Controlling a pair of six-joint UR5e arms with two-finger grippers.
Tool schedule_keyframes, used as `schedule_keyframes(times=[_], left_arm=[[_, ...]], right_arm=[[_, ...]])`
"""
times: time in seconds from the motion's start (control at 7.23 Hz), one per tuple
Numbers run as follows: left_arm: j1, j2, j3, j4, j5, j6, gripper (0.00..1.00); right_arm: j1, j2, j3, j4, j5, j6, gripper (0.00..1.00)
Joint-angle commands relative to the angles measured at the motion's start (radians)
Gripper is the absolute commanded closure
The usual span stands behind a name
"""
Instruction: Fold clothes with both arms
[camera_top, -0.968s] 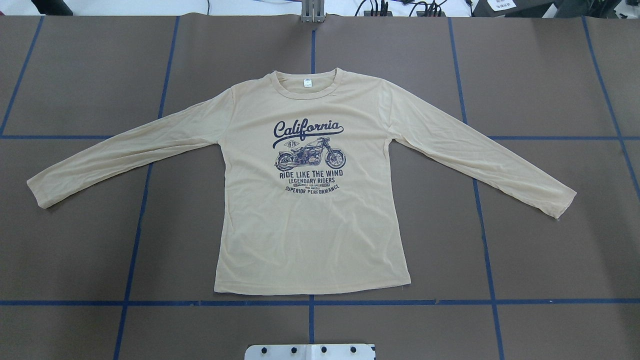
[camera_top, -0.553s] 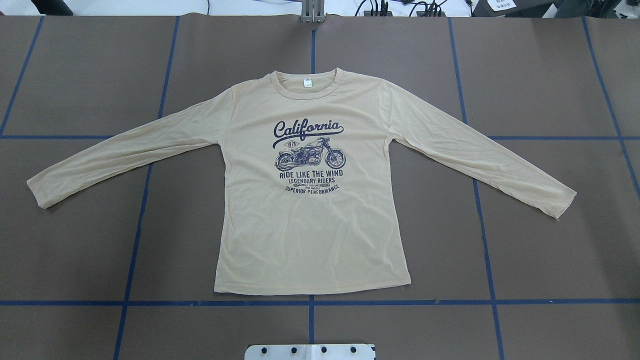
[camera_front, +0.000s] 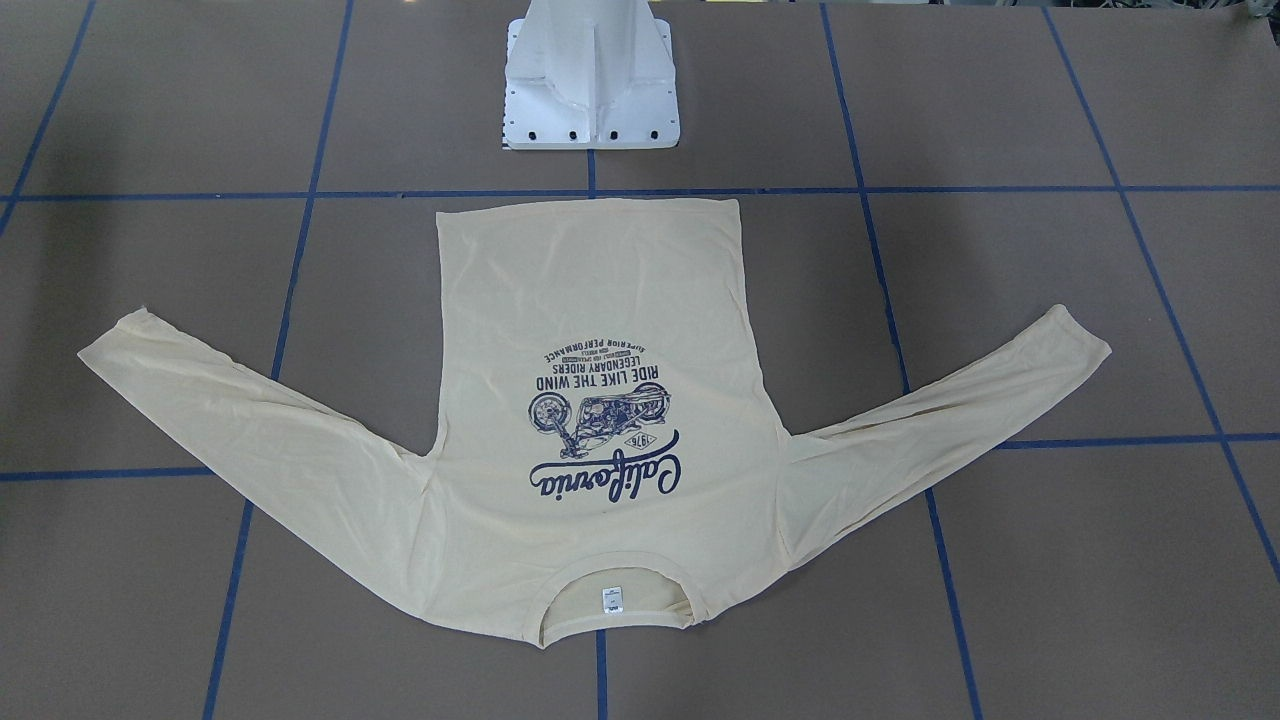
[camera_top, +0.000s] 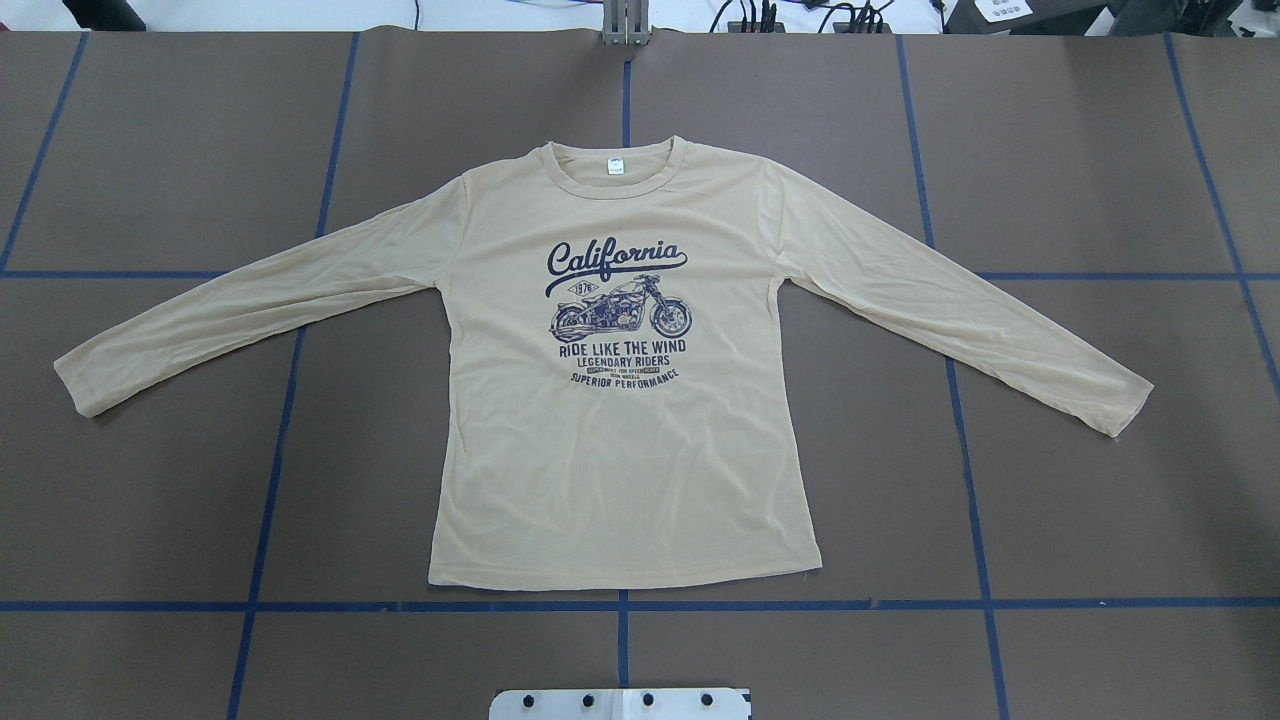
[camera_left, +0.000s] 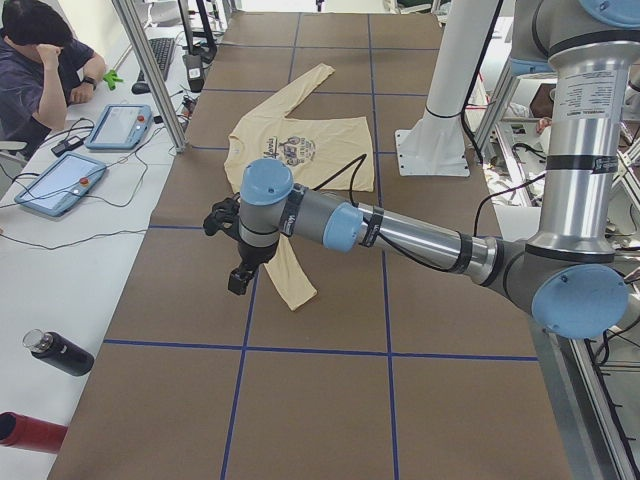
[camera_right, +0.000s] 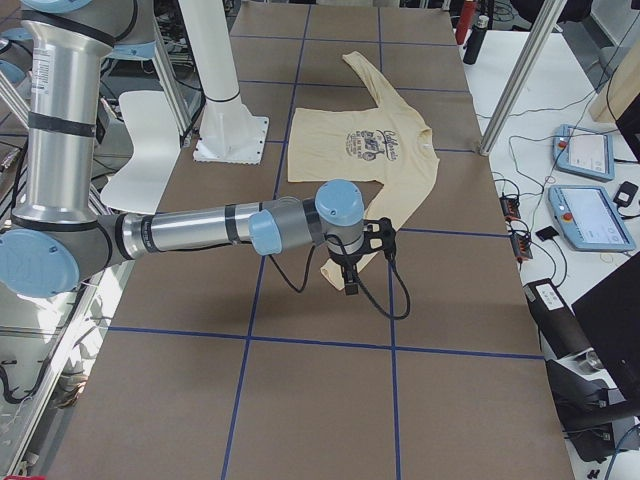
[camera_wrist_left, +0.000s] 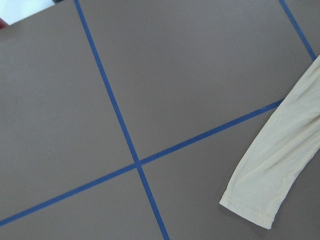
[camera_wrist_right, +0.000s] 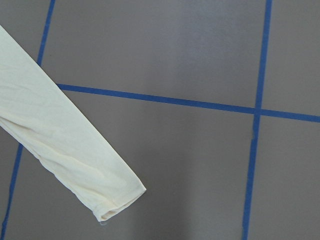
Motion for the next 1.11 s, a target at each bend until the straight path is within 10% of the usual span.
schedule_keyframes(times=[0.0, 0.69, 0.97], left_arm=[[0.003, -0.016, 0.052, -0.073, -0.005, 0.002, 0.00], [0.005, -0.013, 0.049, -0.076, -0.005, 0.004, 0.00], [0.005, -0.010, 0.050, -0.076, -0.005, 0.007, 0.00]], right_arm=[[-0.122, 0.012, -0.017, 0.034, -0.086, 0.110, 0.01], [-0.402, -0.043, -0.323, 0.846, -0.260, 0.704, 0.06], [-0.490, -0.053, -0.377, 0.945, -0.360, 0.752, 0.16]])
